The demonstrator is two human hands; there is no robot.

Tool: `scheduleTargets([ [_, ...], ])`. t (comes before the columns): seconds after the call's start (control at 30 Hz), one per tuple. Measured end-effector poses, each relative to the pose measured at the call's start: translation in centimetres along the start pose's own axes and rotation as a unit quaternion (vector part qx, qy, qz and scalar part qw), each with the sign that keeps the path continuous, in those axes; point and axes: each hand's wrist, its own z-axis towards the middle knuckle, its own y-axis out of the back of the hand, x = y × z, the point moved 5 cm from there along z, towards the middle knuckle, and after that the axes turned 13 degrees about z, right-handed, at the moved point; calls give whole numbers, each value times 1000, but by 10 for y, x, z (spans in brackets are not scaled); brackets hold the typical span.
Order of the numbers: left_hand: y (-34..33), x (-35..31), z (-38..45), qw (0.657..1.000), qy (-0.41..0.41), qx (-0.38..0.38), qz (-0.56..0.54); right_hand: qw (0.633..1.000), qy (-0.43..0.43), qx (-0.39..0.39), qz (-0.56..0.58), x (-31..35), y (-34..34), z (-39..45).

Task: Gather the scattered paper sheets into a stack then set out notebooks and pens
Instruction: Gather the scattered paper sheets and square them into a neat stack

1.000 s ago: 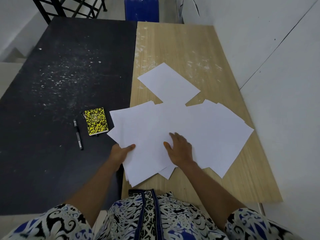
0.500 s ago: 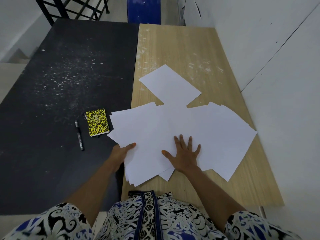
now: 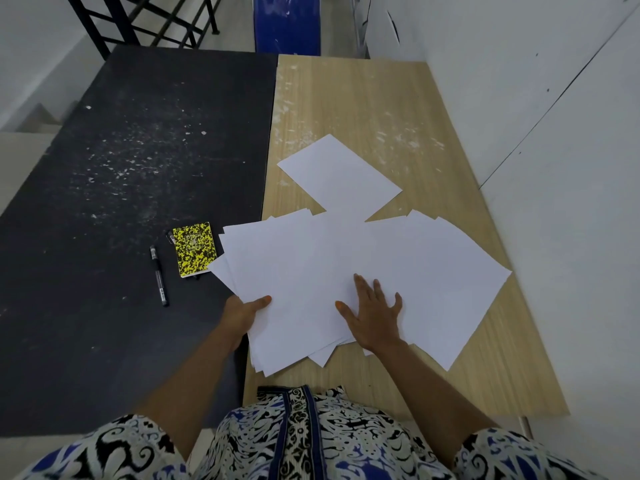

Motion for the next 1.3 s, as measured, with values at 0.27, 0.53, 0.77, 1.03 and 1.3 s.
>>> scheduleTargets([
  [0.27, 0, -1, 1, 1000, 0, 24, -11, 994, -95, -30, -45, -16, 15, 12],
  [0.53, 1, 0, 2, 1000, -1, 12, -4, 983, -155, -98, -27, -33, 26, 9],
  [0.77, 2, 0, 3, 1000, 2, 13, 5, 978, -175, -110, 14, -47, 19, 1],
  [1.03, 1, -1, 3, 1000, -2, 4, 12, 953, -96, -277, 77, -37, 34, 1],
  [1.3, 1, -9, -2, 999, 15, -6, -34, 977, 177, -38, 113, 66, -8, -11],
])
